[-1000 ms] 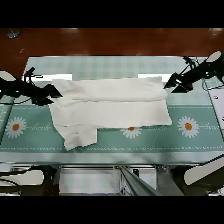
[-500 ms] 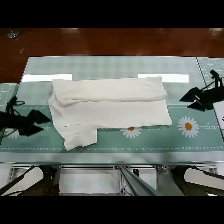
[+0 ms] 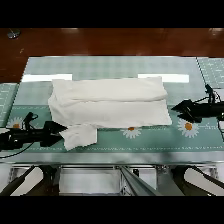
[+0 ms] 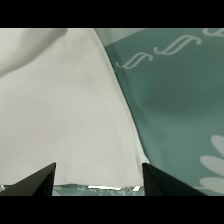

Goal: Fold the shirts.

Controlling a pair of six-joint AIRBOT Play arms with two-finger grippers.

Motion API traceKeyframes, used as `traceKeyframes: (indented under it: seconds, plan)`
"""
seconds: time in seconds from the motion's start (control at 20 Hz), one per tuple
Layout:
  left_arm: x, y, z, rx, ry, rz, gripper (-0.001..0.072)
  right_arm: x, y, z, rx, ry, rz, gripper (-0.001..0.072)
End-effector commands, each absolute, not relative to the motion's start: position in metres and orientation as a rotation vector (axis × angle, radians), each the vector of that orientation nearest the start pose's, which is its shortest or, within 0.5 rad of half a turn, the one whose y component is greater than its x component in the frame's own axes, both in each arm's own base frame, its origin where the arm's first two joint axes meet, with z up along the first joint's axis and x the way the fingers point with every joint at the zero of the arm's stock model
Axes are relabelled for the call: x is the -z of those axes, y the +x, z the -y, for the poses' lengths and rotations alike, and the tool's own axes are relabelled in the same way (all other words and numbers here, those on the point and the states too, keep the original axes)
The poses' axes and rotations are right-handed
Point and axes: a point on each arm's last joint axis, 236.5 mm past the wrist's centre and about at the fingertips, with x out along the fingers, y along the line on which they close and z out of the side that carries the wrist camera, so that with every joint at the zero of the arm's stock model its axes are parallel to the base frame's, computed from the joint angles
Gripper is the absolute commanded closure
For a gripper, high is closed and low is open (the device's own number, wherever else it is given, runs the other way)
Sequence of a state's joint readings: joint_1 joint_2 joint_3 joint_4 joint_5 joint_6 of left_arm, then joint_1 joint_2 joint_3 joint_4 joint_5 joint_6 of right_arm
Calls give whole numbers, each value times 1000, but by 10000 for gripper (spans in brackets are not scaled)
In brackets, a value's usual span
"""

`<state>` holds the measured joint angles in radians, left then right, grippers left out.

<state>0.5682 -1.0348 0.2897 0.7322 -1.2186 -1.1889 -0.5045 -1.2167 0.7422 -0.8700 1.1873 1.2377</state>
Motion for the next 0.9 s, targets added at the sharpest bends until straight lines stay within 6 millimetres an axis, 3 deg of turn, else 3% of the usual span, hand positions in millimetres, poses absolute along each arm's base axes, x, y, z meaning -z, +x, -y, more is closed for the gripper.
traceKeyframes:
  seconds: [0.0, 0.05, 0.1, 0.15, 0.3, 0.45, 0.6, 0.85]
  plan:
    - [99, 191, 96, 255, -1039, -1452, 21, 49, 306, 17, -98, 845, -1279, 96]
    - [100, 188, 99, 271, -1020, -1463, 194, 47, 306, 26, -73, 849, -1275, 96]
    - [100, 189, 98, 271, -1016, -1459, 579, 47, 303, 36, -47, 854, -1276, 96]
    - [100, 191, 97, 274, -1002, -1448, 684, 49, 296, 43, -29, 858, -1291, 96]
    - [97, 202, 91, 267, -982, -1419, 683, 71, 253, 53, 46, 790, -1464, 96]
    - [92, 210, 88, 270, -972, -1398, 683, 89, 236, 33, 46, 850, -1517, 95]
    - [92, 209, 88, 272, -973, -1401, 684, 98, 244, 5, -26, 852, -1539, 95]
    - [92, 213, 85, 266, -962, -1386, 683, 96, 291, -20, -98, 895, -1477, 96]
